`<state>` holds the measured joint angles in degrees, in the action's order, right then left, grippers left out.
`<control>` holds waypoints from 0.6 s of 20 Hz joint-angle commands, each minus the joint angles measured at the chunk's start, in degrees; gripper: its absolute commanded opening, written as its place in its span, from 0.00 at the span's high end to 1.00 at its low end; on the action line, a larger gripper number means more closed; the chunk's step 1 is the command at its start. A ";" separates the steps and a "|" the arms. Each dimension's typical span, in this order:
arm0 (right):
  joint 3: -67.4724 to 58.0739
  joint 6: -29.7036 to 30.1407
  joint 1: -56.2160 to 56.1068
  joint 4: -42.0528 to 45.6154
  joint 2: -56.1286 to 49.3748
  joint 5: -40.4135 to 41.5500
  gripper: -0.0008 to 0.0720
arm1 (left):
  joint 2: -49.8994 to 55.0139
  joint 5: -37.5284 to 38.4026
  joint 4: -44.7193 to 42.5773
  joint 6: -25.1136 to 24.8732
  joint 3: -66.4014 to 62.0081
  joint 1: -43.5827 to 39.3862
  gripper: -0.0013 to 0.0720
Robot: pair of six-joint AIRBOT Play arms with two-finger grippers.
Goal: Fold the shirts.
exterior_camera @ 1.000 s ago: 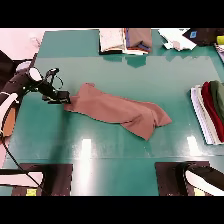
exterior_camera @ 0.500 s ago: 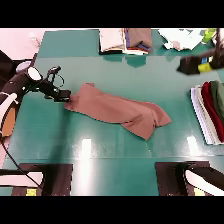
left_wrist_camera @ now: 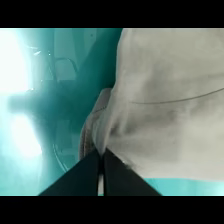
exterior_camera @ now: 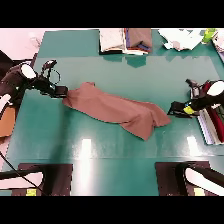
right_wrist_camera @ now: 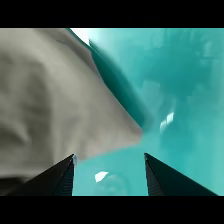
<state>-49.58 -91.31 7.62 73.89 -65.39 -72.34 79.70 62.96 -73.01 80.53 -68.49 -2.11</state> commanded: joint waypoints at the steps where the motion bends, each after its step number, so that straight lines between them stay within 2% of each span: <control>1: 2.69 0.11 0.55 -3.89 -5.35 5.84 0.31 | -0.13 0.87 -0.04 -0.04 -0.04 0.02 0.95; 6: 2.64 0.35 0.55 -3.89 -8.41 7.98 0.31 | -0.13 0.63 -0.04 -0.02 -0.04 0.02 0.95; 7: 2.67 0.42 0.52 -3.85 -8.46 8.11 0.35 | -0.13 0.42 -0.04 -0.02 -0.04 0.02 0.95; 8: 2.64 1.40 0.22 -3.85 -8.39 8.41 0.51 | -0.13 0.44 -0.04 -0.02 -0.04 0.02 0.95; 10: 2.64 3.82 -1.36 -3.82 -8.28 9.14 0.94 | -0.15 0.46 -0.02 -0.02 -0.04 0.02 0.95; 12: 2.36 3.96 -3.74 -3.52 -6.86 10.93 0.96 | -0.48 0.70 -0.09 -0.02 -0.26 0.02 0.95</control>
<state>-47.03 -88.79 6.07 70.24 -73.06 -63.64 79.50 63.55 -73.06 80.51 -68.53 -2.11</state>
